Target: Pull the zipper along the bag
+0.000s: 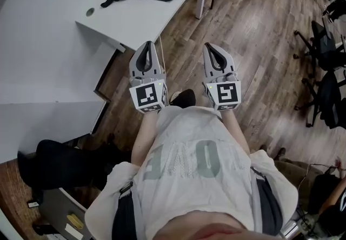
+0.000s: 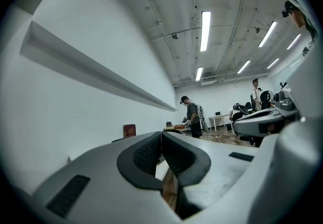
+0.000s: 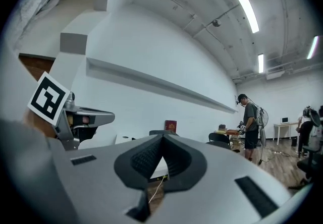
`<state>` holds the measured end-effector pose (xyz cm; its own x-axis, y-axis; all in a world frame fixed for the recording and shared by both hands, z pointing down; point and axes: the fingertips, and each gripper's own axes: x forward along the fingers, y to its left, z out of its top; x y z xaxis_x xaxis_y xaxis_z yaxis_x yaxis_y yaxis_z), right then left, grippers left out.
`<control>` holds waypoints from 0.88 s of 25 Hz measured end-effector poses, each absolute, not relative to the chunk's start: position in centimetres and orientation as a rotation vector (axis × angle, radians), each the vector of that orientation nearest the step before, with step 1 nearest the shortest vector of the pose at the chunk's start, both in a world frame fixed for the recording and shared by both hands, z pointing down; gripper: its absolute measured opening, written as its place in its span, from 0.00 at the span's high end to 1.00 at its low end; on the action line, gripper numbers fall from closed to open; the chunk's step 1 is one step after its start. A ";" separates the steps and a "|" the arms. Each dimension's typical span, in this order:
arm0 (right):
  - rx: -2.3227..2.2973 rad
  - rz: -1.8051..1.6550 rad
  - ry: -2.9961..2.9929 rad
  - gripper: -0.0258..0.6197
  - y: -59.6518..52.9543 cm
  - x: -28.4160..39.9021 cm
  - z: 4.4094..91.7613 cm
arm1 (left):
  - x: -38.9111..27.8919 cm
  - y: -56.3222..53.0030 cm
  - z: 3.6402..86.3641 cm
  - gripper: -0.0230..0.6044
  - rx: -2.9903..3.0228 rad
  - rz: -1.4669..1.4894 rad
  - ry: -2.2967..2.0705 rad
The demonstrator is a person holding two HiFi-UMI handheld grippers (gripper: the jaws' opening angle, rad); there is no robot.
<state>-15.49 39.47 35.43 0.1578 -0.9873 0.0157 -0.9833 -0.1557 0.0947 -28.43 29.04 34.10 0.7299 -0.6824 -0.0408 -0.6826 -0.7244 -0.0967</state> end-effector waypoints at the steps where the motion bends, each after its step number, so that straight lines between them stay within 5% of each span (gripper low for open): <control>1: 2.336 -0.072 -1.988 0.92 39.3 -15.4 35.5 | -28.7 28.7 34.3 0.92 -2.825 0.000 1.134; 9: 2.280 -0.057 -2.015 0.92 36.0 -14.3 37.0 | -28.2 24.1 35.5 0.92 -2.831 0.021 1.209; 22: 2.273 -0.011 -1.964 0.92 21.8 -3.3 38.1 | -17.4 8.0 36.3 0.92 -2.827 -0.005 1.174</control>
<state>-3.25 21.77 38.11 0.1490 -0.9853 0.0838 -0.9842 -0.1396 0.1085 -17.42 8.00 36.29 0.7062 -0.7075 -0.0275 -0.7072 -0.7030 -0.0755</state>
